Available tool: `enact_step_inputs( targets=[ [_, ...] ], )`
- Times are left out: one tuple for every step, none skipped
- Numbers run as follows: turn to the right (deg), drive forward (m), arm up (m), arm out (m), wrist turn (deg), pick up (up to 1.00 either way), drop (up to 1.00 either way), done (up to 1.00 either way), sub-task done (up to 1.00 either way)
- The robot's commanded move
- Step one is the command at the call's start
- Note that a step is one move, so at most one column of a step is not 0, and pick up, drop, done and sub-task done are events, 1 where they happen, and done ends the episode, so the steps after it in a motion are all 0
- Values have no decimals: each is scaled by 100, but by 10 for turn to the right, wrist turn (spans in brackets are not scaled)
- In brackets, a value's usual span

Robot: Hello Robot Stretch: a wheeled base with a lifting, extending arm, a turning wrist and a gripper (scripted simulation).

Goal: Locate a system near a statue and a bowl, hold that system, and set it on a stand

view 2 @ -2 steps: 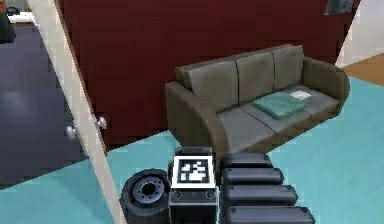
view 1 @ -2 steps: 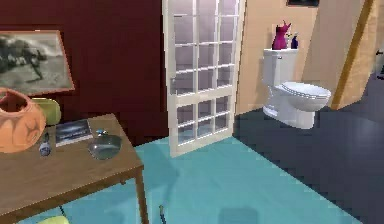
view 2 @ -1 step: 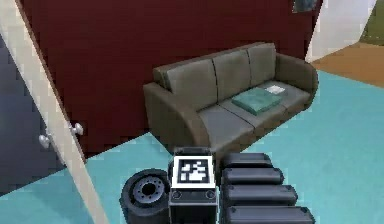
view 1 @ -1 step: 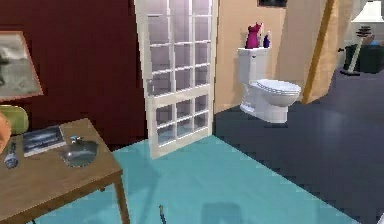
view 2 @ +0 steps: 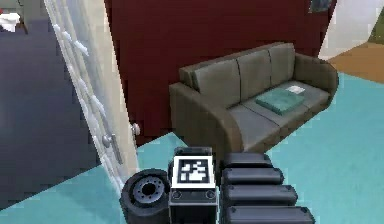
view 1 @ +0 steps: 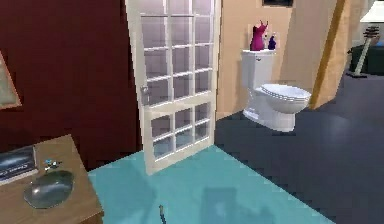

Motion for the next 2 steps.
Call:
enact_step_inputs(
  targets=[
    [60, 0, 0, 0, 0, 0, 0, 0, 0],
    [0, 45, 0, 0, 0, 0, 0, 0, 0]
  ],
)
